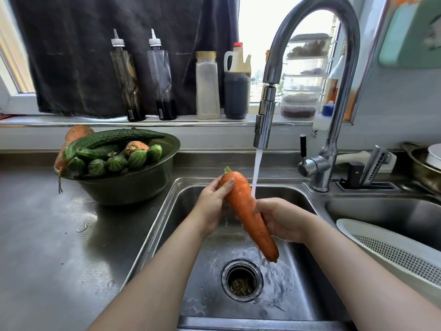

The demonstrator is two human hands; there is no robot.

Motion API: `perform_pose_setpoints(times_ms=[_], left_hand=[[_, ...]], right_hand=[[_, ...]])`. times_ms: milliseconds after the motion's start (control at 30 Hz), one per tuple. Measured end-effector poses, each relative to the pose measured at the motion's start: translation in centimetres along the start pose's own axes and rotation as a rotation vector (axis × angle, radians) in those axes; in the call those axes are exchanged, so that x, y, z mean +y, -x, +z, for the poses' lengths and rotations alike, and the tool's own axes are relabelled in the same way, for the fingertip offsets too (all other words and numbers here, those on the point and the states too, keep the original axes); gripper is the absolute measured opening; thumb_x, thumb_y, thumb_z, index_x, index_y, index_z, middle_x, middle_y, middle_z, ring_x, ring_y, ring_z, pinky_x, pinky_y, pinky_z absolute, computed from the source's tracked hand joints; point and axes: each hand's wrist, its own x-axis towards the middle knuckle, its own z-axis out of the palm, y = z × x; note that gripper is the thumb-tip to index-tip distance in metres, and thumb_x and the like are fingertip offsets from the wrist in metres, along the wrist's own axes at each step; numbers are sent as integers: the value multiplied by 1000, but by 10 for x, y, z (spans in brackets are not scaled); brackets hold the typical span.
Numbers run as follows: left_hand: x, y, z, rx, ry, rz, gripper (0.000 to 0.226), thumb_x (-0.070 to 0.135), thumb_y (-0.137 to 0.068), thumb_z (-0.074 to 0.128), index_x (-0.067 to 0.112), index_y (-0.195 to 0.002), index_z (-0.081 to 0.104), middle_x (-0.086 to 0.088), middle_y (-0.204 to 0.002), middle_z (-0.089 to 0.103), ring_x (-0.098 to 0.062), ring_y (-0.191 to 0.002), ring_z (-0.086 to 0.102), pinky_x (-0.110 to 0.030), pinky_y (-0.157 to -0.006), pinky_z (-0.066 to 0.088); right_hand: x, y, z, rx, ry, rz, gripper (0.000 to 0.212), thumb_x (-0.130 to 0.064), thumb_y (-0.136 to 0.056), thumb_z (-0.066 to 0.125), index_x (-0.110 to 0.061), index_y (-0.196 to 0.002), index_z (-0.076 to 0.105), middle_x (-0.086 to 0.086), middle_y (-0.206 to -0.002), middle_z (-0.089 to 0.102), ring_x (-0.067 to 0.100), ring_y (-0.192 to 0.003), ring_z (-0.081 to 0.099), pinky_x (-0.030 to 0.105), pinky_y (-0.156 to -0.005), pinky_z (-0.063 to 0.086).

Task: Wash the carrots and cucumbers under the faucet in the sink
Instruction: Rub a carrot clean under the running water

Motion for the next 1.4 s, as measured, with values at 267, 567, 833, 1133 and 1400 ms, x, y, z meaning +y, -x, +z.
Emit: perform_pose_setpoints(times_ms=[267, 567, 833, 1133, 1400], left_hand=[[4, 4, 5, 36, 32, 15, 73, 40, -78, 76, 20, -144, 51, -13, -135, 63, -31, -118, 67, -39, -84, 61], [-1, 2, 12, 120, -13, 62, 85, 44, -68, 81, 20, -143, 50, -7, -134, 59, -29, -118, 63, -48, -98, 58], [-4, 2, 14, 41, -68, -6, 68, 40, -81, 79, 24, -137, 45, -10, -132, 57, -32, -115, 65, -51, -100, 56], [0, 0, 11, 24, -57, -95, 50, 37, -90, 74, 20, -135, 62, -13, -127, 70, -29, -112, 68, -40, -90, 57], [1, 5, 12, 69, -117, -54, 81, 47, -66, 86, 23, -137, 57, -10, -127, 68, -30, -109, 70, -43, -92, 60]], right_hand=[[1, -3, -2, 17, -24, -30, 35, -11, -100, 46, 1, -130, 60, 22, -122, 72, 24, -96, 72, 34, -78, 57], [1, -1, -7, 81, -63, 13, 36, -15, -103, 44, 8, -128, 57, 23, -105, 73, 30, -85, 73, 41, -74, 58], [11, -13, 17, 391, 261, -104, 64, -65, -90, 63, -4, -108, 69, 15, -79, 73, 25, -62, 70, 31, -53, 53], [12, -17, 9, 251, 197, -7, 40, -42, -104, 46, -10, -122, 62, 19, -93, 75, 36, -88, 73, 48, -87, 59], [10, -15, 8, 208, 147, 1, 44, -46, -104, 48, -9, -121, 64, 22, -91, 75, 39, -86, 72, 45, -71, 59]])
